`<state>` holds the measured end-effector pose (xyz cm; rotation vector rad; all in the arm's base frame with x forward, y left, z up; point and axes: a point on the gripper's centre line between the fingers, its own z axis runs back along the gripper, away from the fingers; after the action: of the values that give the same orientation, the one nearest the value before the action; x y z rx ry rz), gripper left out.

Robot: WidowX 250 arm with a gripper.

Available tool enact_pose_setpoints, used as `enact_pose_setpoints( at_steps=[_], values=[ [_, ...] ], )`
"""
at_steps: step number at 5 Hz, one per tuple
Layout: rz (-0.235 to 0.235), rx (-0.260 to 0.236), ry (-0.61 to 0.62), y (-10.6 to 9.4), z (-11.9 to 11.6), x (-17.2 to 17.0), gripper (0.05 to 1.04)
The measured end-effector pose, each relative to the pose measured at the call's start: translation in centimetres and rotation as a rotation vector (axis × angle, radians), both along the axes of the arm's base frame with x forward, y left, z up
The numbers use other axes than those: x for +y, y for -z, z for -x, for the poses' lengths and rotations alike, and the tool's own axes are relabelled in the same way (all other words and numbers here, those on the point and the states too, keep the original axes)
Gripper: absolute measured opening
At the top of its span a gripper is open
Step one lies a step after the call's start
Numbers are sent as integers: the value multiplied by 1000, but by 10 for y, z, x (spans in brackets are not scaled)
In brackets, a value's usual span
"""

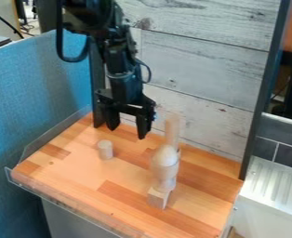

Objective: Move the cup and ball from tower to top left

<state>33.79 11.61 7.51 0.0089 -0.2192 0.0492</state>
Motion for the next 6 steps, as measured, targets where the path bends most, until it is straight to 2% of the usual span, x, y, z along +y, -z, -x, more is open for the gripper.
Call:
enact_pose_setpoints(
  at_steps=[1,3,6],
  values=[
    [-19,37,25,3,4,-17,1001],
    [-3,40,24,-4,6,-26,1001],
    [-11,36,45,-1,2,-46,1001]
  ],
)
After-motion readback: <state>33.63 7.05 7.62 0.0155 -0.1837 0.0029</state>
